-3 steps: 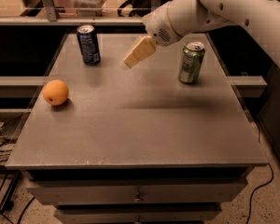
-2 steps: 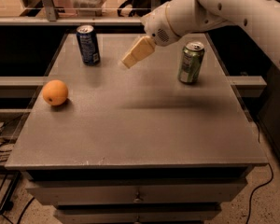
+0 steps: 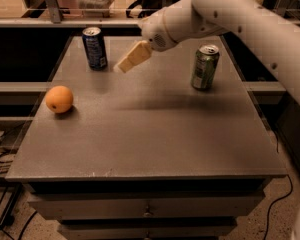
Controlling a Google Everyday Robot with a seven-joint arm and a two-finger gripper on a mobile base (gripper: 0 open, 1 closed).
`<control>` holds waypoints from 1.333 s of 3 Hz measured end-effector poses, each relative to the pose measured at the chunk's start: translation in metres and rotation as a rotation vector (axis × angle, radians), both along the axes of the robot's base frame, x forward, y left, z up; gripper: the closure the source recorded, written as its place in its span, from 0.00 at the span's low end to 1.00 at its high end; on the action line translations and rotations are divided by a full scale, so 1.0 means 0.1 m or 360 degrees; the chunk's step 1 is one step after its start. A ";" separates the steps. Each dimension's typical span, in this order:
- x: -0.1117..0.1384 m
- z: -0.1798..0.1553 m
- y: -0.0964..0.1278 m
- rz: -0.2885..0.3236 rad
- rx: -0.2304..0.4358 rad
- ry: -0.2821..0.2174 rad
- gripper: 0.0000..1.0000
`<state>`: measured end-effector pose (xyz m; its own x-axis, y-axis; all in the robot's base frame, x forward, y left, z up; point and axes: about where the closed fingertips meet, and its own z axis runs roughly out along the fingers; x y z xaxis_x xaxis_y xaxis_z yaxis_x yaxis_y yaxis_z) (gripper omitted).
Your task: Pick pepsi can
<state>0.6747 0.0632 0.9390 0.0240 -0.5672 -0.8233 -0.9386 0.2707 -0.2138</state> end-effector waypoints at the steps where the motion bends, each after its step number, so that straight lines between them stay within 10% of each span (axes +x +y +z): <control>1: 0.21 -0.11 0.31 0.0015 0.0066 0.0001 0.00; 4: 0.68 -0.29 1.23 0.0127 0.0211 0.0046 0.00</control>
Offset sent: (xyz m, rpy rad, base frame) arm 0.0632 0.0973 -0.0294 0.1251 0.0243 0.0452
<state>0.7430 0.1863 0.9097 0.0397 -0.4506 -0.8919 -0.9635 0.2194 -0.1537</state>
